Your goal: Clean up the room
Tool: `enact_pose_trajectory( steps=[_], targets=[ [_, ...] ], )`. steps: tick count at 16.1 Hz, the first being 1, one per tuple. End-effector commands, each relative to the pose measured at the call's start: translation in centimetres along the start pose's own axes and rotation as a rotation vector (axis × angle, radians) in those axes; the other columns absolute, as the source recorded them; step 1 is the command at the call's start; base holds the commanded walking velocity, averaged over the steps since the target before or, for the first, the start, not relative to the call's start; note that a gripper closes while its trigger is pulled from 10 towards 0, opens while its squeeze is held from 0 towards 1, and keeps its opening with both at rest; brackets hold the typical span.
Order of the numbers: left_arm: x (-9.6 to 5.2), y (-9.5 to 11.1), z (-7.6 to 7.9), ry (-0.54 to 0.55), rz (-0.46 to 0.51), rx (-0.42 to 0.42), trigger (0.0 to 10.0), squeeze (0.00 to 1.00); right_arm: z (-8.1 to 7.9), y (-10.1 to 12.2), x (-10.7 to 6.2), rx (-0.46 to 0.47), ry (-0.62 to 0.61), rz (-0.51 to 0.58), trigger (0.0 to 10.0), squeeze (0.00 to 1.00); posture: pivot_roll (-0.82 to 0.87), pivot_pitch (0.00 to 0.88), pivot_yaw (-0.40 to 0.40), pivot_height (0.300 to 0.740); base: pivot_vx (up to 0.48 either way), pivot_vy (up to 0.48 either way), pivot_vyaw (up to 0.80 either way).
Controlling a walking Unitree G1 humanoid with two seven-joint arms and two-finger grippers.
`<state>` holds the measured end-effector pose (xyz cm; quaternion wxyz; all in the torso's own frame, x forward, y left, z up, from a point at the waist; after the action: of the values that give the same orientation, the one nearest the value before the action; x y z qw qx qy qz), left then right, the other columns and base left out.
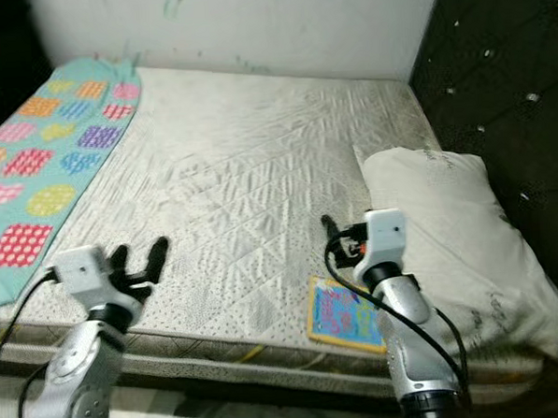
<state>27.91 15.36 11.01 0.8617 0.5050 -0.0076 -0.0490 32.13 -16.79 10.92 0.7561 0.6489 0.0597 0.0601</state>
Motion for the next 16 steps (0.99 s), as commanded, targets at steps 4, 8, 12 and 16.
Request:
enact_pose_trajectory(
  steps=[4, 8, 12, 16],
  targets=[
    [-0.06, 0.38, -0.5, 0.029, 0.014, 0.008, 10.0, 0.0, -0.13, 0.46, 0.17, 0.002, 0.001, 0.013, 10.0, 0.0, -0.07, 0.011, -0.043, 0.74, 0.0, 0.0, 0.0],
    [-0.05, 0.5, -0.06, -0.006, 0.016, 0.009, 10.0, 0.0, -0.11, 0.47, 0.22, 0.002, -0.001, 0.012, 10.0, 0.0, -0.07, 0.009, -0.041, 0.74, 0.0, 0.0, -0.15],
    [-0.04, 0.55, 0.04, -0.015, 0.021, 0.013, 10.0, 0.0, -0.1, 0.46, 0.31, 0.002, -0.002, 0.013, 10.0, 0.0, -0.07, 0.006, -0.04, 0.74, 0.124, 0.0, -0.8],
    [-0.03, 0.55, 0.12, -0.019, 0.021, 0.016, 10.0, 0.0, -0.07, 0.58, 0.39, 0.001, 0.0, 0.018, 10.0, 0.0, -0.07, 0.001, -0.041, 0.74, 0.277, 0.0, -0.72]
  ],
)
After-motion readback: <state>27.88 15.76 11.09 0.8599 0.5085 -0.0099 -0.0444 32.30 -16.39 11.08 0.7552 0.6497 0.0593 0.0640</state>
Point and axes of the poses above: a point about 5 cm out from each wrist's last joint towards the gripper, its own x axis pointing out of the wrist towards the gripper, its own y axis along the axis of the wrist's last joint, z = x × y, the point moved 2 cm from there along x, pointing out of the wrist towards the gripper, and after that the axes turned 10 degrees about -x, right-handed, at the moved point
